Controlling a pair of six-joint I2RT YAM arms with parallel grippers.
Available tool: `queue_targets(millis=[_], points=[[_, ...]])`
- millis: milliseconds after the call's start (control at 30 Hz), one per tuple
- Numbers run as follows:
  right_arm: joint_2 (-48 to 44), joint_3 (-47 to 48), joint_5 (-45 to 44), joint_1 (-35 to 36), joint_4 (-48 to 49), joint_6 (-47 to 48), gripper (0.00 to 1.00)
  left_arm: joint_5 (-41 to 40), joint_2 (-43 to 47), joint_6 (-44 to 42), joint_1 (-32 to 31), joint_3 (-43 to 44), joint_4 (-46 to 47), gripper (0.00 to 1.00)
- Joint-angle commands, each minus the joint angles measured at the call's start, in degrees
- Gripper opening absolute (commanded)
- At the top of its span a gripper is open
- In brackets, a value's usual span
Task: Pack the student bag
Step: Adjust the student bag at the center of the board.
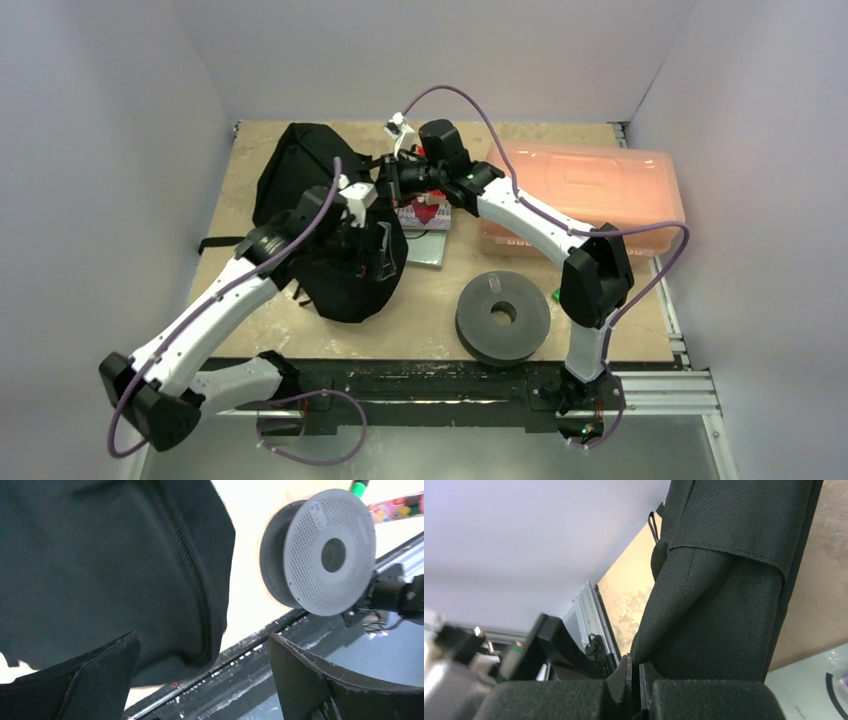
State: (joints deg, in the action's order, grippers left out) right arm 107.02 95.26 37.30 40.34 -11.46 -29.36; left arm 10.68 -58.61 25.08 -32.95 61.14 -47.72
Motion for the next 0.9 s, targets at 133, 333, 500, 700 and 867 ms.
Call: queue_targets(millis=[133, 333, 500, 700, 867], points=[[-2.8, -3.2, 4.0, -1.0, 16.1, -13.0, 0.0, -14.2, -6.2, 1.4, -6.9, 2.1, 7.5, 0.88], [-5.9, -7.8, 4.1, -1.0, 21.6, -16.6, 0.0, -21.6, -3.2, 7.8, -7.6, -7.0, 16.0, 0.59], [-6.8, -9.1, 6.3, -1.0, 23.5, -17.6, 0.0, -19.4, -5.1, 5.6, -7.6, -4.3, 17.2, 0.26], [-8.6, -9.2, 5.1, -2.3, 16.9, -8.9, 0.4, -26.0, -0.6, 13.9, -7.6, -2.0, 16.1, 0.0], [-26.0, -28.9, -26.9, -2.3, 23.8, -1.1, 0.81, -32.4, 6.1, 26.4, -7.6, 0.0, 12.1, 0.0]])
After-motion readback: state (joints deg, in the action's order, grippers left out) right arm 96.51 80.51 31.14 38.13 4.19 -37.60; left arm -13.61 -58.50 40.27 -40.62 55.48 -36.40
